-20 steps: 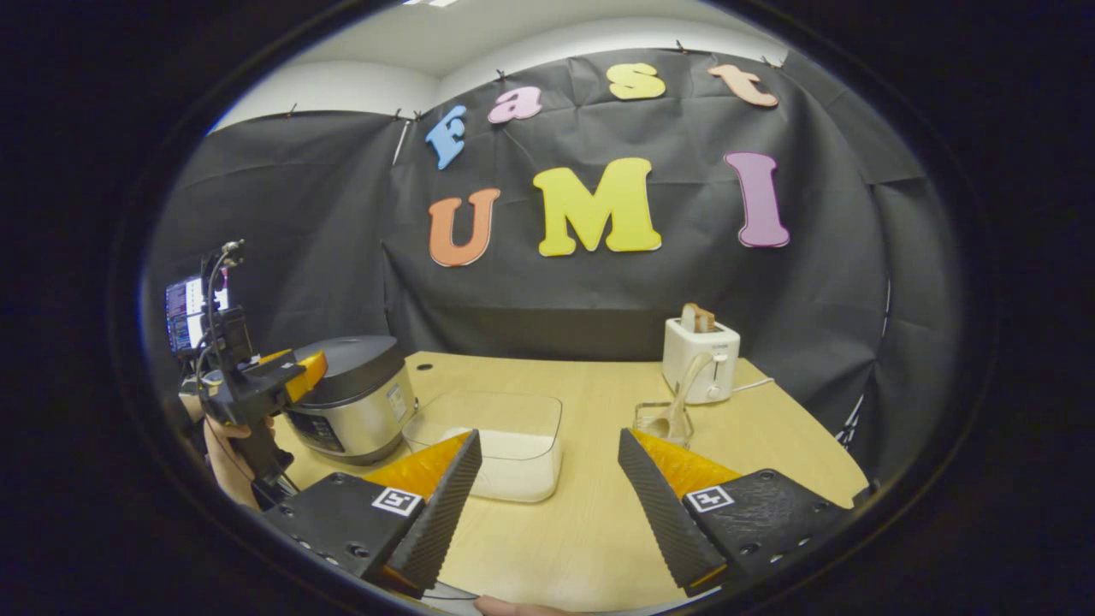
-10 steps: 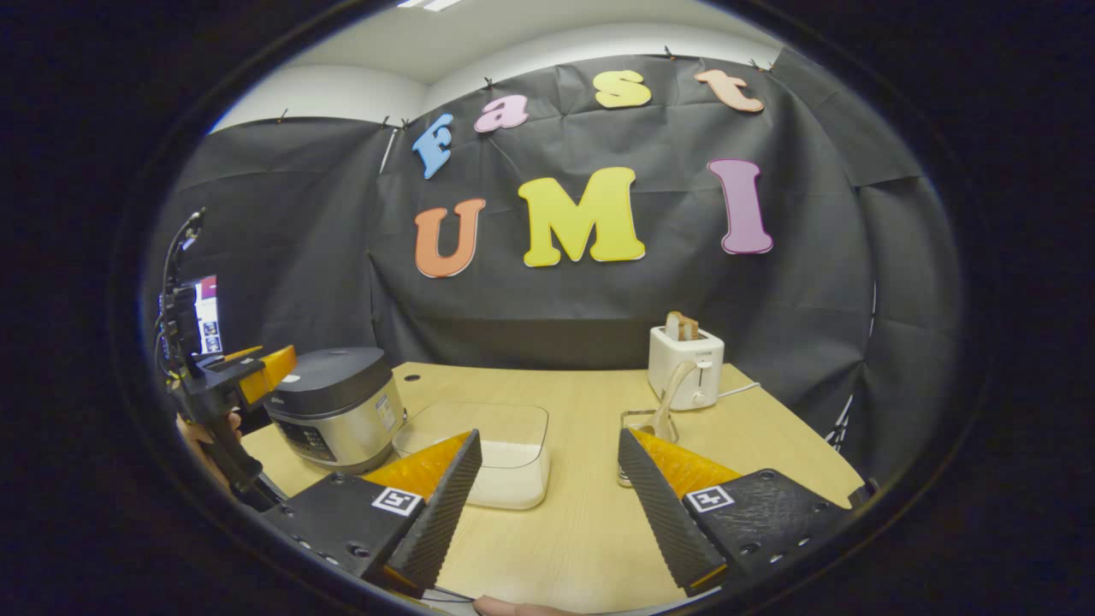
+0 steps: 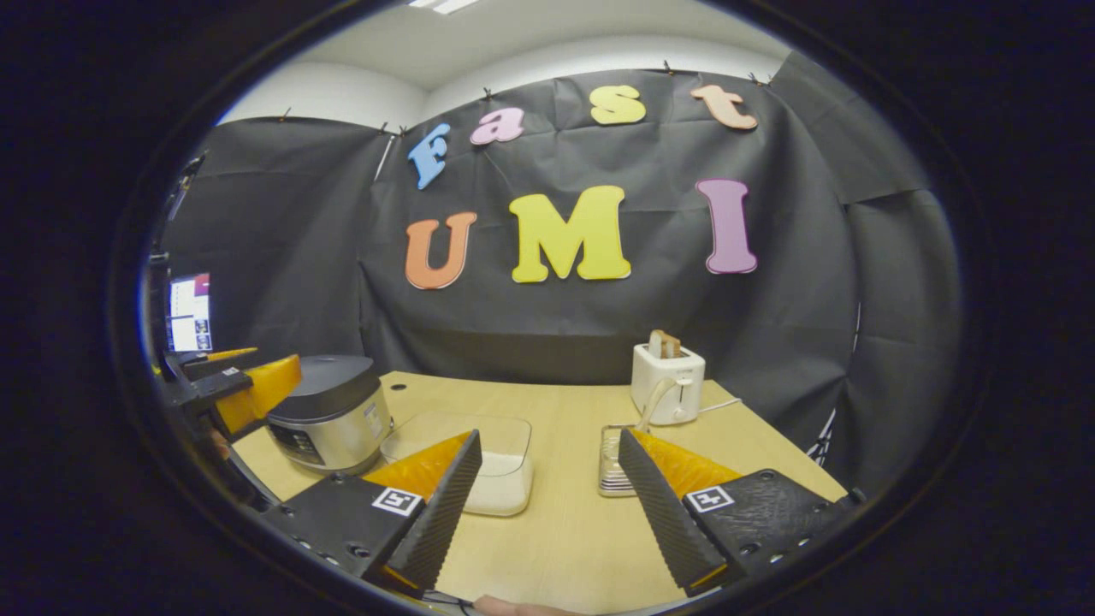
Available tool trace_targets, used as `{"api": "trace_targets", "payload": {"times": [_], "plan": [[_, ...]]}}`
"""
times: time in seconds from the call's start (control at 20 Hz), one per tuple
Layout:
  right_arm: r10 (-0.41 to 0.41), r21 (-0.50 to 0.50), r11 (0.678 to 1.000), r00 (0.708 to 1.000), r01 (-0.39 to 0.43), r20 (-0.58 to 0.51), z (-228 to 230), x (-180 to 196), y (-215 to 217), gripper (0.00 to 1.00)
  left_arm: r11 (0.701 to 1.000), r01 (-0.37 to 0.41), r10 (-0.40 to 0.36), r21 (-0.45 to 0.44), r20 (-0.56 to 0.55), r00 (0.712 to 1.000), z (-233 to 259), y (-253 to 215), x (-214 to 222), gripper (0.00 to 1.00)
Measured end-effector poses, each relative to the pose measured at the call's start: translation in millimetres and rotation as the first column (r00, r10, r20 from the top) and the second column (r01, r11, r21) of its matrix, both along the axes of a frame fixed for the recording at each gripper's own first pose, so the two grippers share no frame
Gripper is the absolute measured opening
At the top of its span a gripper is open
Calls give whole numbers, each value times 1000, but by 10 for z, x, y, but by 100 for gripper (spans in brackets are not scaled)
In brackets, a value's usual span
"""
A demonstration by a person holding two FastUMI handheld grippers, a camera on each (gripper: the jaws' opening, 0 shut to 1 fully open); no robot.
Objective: Close the left gripper, press the button to open the rice cooker; take a wooden spoon from the chopstick holder with the right hand, scoop a spoonful of rice and pour it into the rice cooker, then put the wooden spoon back into the chopstick holder.
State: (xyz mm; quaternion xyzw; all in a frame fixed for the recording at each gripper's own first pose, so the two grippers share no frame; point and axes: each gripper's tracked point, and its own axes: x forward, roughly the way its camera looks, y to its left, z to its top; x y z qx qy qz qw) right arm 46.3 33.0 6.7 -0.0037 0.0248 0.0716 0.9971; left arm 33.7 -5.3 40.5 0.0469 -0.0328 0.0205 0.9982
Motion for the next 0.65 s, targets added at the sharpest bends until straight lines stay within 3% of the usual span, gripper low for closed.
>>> {"api": "trace_targets", "payload": {"times": [0.65], "plan": [[-2, 0, 1000, 1000, 2, -13, -59, 59, 17, 96, 999, 47, -47, -25, -4, 999, -84, -273, -94, 98]]}}
